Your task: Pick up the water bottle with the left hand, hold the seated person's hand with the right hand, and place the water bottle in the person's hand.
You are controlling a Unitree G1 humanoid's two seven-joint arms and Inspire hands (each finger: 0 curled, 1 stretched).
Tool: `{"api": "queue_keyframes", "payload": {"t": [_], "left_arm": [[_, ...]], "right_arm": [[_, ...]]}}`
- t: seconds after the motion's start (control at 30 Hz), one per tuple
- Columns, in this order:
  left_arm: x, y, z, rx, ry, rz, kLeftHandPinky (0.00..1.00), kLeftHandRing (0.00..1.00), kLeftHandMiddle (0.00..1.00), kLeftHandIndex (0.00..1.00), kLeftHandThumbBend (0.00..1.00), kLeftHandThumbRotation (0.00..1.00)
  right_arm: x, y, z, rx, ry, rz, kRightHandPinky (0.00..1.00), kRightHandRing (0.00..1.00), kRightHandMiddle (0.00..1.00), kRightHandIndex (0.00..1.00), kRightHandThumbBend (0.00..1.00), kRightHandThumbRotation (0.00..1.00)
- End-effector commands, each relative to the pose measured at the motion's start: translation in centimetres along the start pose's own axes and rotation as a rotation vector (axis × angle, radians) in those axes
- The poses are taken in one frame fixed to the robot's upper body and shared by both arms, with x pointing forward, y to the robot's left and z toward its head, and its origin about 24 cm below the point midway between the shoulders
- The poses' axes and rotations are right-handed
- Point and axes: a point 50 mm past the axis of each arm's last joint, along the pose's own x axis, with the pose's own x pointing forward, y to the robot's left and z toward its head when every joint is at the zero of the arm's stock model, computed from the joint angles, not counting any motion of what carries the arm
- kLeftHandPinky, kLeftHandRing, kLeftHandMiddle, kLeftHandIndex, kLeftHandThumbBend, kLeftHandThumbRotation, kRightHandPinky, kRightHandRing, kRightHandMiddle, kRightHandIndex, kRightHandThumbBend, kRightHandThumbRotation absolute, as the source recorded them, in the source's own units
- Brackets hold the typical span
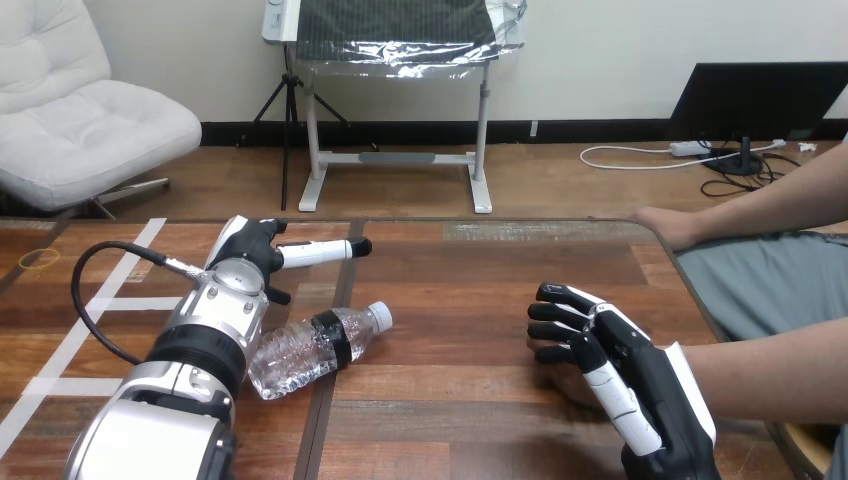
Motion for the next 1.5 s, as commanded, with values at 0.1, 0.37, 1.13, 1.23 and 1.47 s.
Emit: {"api": "queue_keyframes", "payload": {"t": [0.1,0.37,1.13,1.23,1.47], "left_arm": [[-0.3,1.6,2.5,0.002,-0.105,0.04,0.75,0.99,1.0,0.97,1.0,0.38],[-0.4,1.9,2.7,0.076,-0.108,0.03,0.79,1.0,1.0,0.98,0.99,0.42],[-1.4,2.3,3.6,0.342,-0.236,0.136,0.85,0.92,0.91,0.91,1.0,0.42],[-1.7,2.5,3.6,0.373,-0.262,0.128,0.98,0.96,0.94,0.93,1.0,0.41],[-2.4,3.0,3.8,0.444,-0.298,0.088,0.94,0.96,0.95,0.94,1.0,0.41]], "right_arm": [[1.5,-0.2,1.5,-0.019,-0.083,0.009,0.66,0.74,0.76,0.78,0.82,0.8],[1.4,-0.1,1.5,-0.025,-0.086,0.007,0.66,0.74,0.76,0.78,0.81,0.8],[1.4,0.0,1.5,-0.011,-0.086,0.004,0.67,0.74,0.76,0.78,0.8,0.8],[1.4,0.0,1.5,-0.012,-0.086,0.002,0.67,0.74,0.76,0.78,0.8,0.8],[1.3,0.0,1.4,-0.015,-0.085,0.001,0.67,0.74,0.76,0.78,0.8,0.8]]}}
